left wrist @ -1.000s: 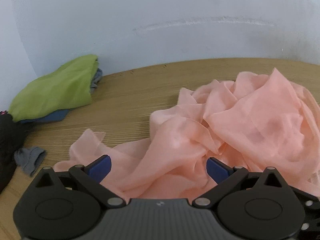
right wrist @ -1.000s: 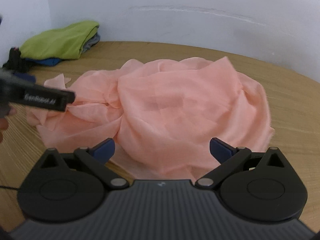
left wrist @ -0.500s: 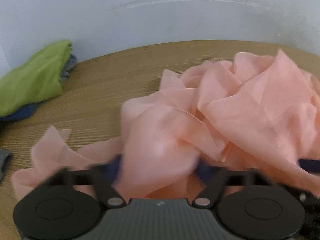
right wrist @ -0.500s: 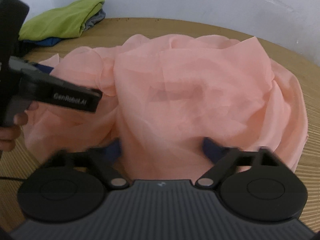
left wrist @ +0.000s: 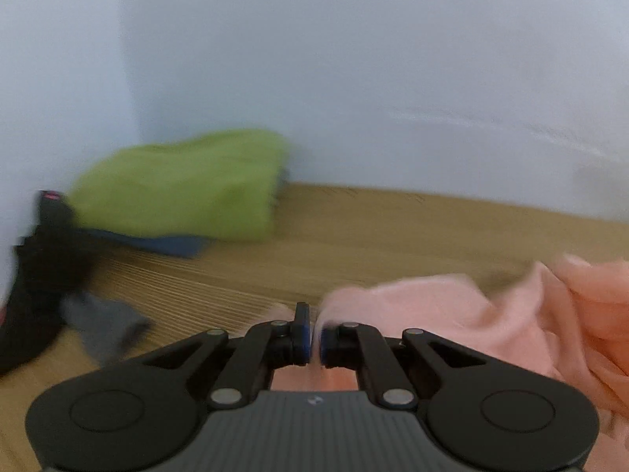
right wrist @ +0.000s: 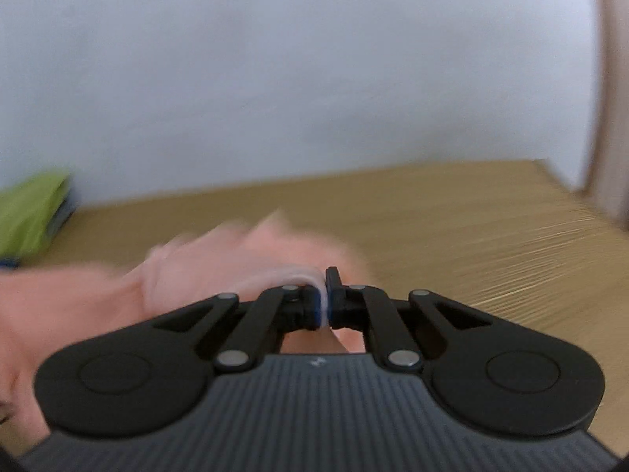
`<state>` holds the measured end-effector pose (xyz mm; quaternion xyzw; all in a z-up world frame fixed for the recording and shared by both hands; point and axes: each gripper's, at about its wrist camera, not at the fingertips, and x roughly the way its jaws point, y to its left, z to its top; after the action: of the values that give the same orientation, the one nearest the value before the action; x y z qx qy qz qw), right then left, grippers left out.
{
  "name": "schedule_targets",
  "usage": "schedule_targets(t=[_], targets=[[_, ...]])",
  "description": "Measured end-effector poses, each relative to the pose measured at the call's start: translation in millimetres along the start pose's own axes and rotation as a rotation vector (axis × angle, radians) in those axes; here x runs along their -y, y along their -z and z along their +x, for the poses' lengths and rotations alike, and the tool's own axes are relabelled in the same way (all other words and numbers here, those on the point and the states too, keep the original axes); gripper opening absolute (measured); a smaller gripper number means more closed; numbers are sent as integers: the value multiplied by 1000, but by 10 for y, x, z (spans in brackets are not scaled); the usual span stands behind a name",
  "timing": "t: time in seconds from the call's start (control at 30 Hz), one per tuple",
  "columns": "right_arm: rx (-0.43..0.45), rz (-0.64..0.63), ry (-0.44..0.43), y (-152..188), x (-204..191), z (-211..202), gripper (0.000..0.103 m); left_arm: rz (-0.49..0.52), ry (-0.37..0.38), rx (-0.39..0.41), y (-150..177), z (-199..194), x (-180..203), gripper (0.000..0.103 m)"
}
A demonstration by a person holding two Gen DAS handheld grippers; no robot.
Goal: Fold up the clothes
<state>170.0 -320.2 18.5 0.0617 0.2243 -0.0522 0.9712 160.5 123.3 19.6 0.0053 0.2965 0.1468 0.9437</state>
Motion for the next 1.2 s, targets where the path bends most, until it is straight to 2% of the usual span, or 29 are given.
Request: schedule_targets(t=[0.1, 0.33, 0.4, 0.5, 0.57, 0.63, 0.7, 0.77, 0.83, 0.87, 0.9, 0.97, 1.03, 1.13, 1.2], targets=[[46, 44, 153, -97, 442, -247, 5, -23, -67, 28, -22, -186, -259, 5], [18, 153, 537, 26, 1440, -651, 5, -81, -202, 16, 13, -427, -755, 5], [-3, 190, 546, 81, 1581, -726, 8, -92, -207, 12, 12, -470, -872, 6], [-89, 181, 372, 236, 1566, -786, 13, -90, -214, 23, 33, -607, -996, 6], [-150, 136, 237, 367, 1358, -731, 32, -88, -202, 30, 24, -654, -995, 6], [-203, 78, 94, 525, 953, -591, 41, -87, -190, 36, 15, -701, -995, 6], [-261, 22, -58, 703, 561, -471, 44, -84, -176, 42, 8, -748, -991, 6], [-333, -51, -233, 837, 96, -252, 44, -52, -115, 23, 45, -787, -907, 8], [-390, -162, -358, 1002, -403, -107, 44, -17, -52, 3, 86, -826, -817, 11], [-406, -227, -396, 1064, -587, -68, 44, 24, 13, -11, 150, -845, -688, 13], [-409, -293, -415, 1111, -737, -33, 44, 65, 78, -26, 214, -864, -560, 17], [-371, -405, -409, 1195, -888, -51, 44, 147, 207, -54, 344, -902, -299, 43], [-337, -453, -384, 1230, -884, -117, 44, 234, 296, -65, 512, -901, 48, 62], [-371, -432, -339, 1145, -839, -55, 44, 380, 409, -75, 773, -834, 561, 66], [-391, -401, -292, 1172, -774, -43, 44, 462, 442, -80, 934, -760, 833, 69]])
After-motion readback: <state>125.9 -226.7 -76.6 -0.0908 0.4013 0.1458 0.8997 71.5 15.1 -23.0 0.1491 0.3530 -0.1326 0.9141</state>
